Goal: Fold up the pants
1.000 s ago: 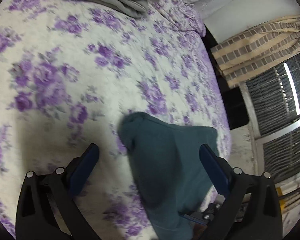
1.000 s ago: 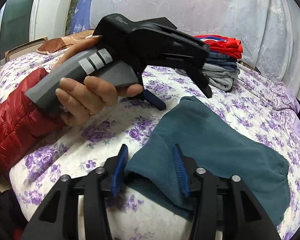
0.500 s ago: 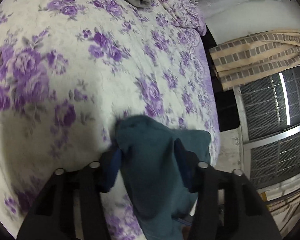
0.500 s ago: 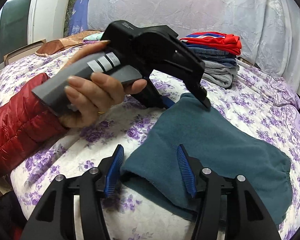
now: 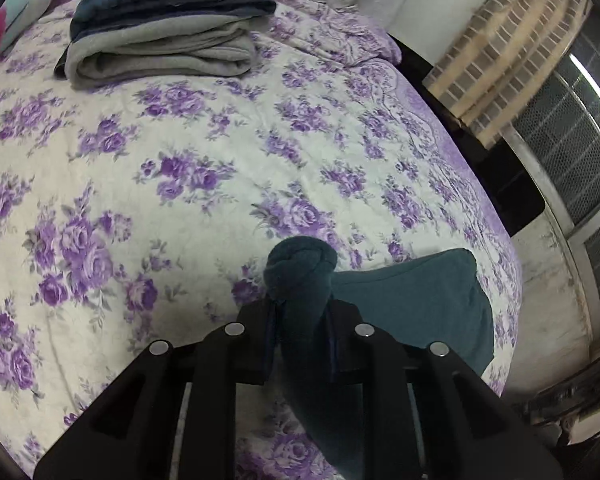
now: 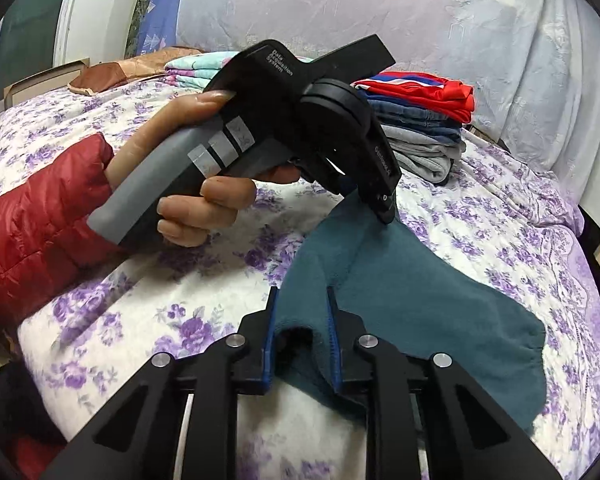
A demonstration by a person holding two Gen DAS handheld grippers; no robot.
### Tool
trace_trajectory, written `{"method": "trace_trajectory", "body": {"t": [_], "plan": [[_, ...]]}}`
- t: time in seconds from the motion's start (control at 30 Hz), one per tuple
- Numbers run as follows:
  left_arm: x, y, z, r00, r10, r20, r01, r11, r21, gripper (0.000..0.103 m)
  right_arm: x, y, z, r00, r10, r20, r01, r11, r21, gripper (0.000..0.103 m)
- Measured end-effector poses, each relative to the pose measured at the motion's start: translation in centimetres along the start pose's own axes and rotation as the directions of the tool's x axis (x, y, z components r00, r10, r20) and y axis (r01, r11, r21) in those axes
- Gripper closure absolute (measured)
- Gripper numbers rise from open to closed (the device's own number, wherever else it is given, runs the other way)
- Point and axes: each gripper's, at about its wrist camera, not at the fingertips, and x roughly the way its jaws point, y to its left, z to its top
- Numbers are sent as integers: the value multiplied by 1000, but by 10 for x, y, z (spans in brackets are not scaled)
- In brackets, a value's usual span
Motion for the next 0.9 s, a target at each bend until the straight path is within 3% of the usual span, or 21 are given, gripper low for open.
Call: {"method": "trace_trajectory", "body": {"t": [0.07, 0.13, 0.2, 0.33, 0.4, 0.5, 0.6, 0.7, 0.8, 0.87, 0.9], "plan": [[10, 16, 2, 998, -30, -52, 26, 998, -64, 85, 12, 10, -8, 999, 7, -40, -7, 1000, -19, 82], [19, 34, 2, 991, -97, -89, 83, 986, -147, 85, 13, 25, -11, 998, -48, -34, 46, 996, -77, 82], [18, 47, 3, 983, -162, -88, 142, 970, -199, 84, 9, 27, -11, 999, -7, -43, 5, 999, -53, 78], [12, 48, -3, 981, -177, -81, 158, 966, -204, 77, -1, 13, -20, 996, 81, -38, -81, 997, 16, 73], [3, 46, -5, 988, -143, -58, 130, 975, -180, 63, -8, 6, -25, 990, 135, -30, -133, 989, 63, 68], [-20, 48, -6, 999, 13, 31, -8, 985, -170, 37, -19, -2, -30, 978, 210, -6, -208, 973, 95, 65], [-39, 47, -9, 987, 123, 102, -104, 979, -177, 37, -34, -20, -24, 971, 224, 82, -234, 962, 143, 67], [-61, 31, -22, 987, 49, 156, -31, 993, -115, 37, -34, -45, -13, 982, 128, 139, -155, 967, 202, 67], [-73, -9, -45, 983, 7, 182, -14, 999, 39, 36, -11, -55, -12, 997, 32, 74, -47, 976, 211, 66], [-63, -35, -65, 991, 20, 136, -40, 988, 148, 35, 14, -57, -24, 996, 84, -35, -73, 969, 236, 64], [-53, -44, -74, 994, 49, 97, -67, 980, 186, 32, 13, -57, -30, 996, 84, -21, -77, 968, 238, 63]]}}
